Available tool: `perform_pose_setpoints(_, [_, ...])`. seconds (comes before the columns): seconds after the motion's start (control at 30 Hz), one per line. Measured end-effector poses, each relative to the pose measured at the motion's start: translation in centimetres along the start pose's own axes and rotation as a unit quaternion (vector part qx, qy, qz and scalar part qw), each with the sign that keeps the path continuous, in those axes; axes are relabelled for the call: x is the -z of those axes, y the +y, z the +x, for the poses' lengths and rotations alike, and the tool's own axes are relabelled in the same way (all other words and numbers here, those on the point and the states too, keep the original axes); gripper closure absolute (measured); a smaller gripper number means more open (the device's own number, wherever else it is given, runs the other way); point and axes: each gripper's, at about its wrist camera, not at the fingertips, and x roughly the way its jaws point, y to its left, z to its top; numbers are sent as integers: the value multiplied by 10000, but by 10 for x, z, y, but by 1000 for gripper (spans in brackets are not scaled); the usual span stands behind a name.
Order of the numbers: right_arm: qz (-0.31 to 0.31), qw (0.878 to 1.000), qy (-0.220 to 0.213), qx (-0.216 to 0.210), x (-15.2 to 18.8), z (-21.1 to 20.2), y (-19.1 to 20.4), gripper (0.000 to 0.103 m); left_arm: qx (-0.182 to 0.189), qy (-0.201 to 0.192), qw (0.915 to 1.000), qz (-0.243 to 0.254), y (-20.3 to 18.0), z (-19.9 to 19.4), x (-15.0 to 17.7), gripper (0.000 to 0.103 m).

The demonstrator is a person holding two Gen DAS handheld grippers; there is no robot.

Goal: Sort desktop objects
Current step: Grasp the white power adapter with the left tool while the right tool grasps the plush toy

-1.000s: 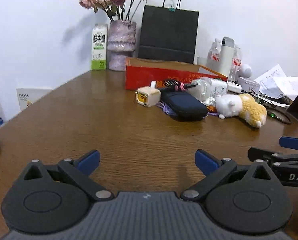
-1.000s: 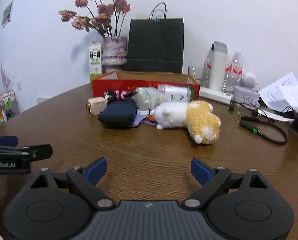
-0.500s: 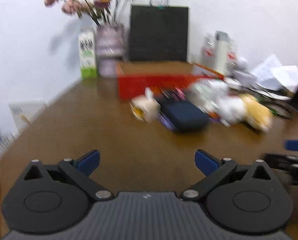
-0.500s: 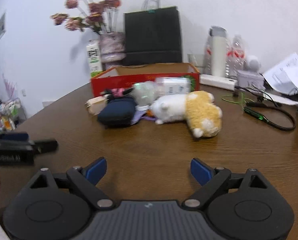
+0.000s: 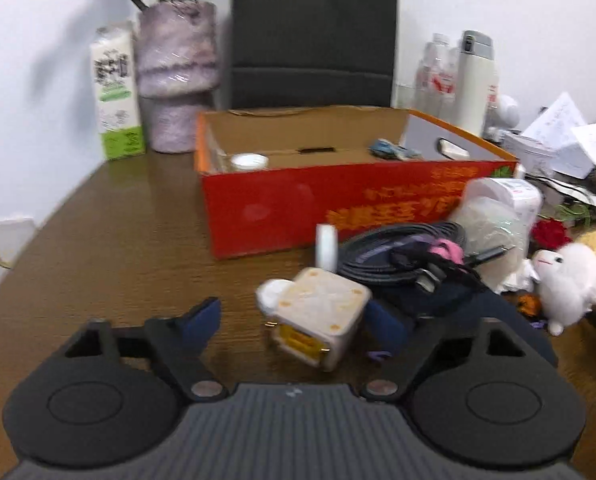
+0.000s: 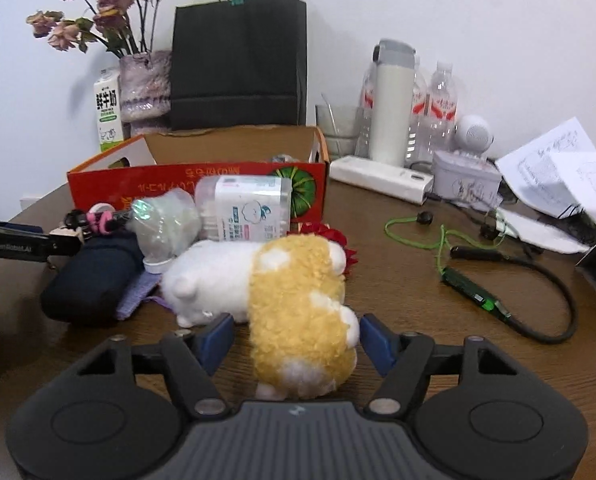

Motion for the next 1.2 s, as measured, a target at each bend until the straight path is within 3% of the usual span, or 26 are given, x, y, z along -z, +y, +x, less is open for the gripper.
perform_pose_setpoints(0.07, [16, 9999, 78, 69, 3, 6, 0, 50, 156, 75, 9998, -23, -1, -1, 2, 48])
perform_pose_setpoints(0.2, [357, 9994, 27, -43, 5, 1, -7, 54, -124, 172, 9997, -136, -8, -13, 4, 59])
perform_pose_setpoints(0.37, [507, 9984, -167, -205, 10, -34, -12, 56, -411, 92, 9982, -421, -13, -50, 16, 61])
perform_pose_setpoints(0.5, [318, 9985, -31, -451, 21, -73, -5, 57, -738, -115, 9957, -552, -21, -99, 34, 63])
perform_pose_setpoints(0.77, [143, 9987, -60, -494, 70, -112, 20, 55, -893, -183, 9943, -556, -47, -160, 93, 64])
perform_pose_setpoints(0.87, [66, 9994, -43, -347, 83, -117, 24, 50, -868, -83, 9947, -545, -52, -167, 107, 63])
perform_pose_setpoints(1.2, [-173, 9994, 24, -285, 98, -139, 23, 50, -750, -81, 9964, -391, -54, -165, 114, 60])
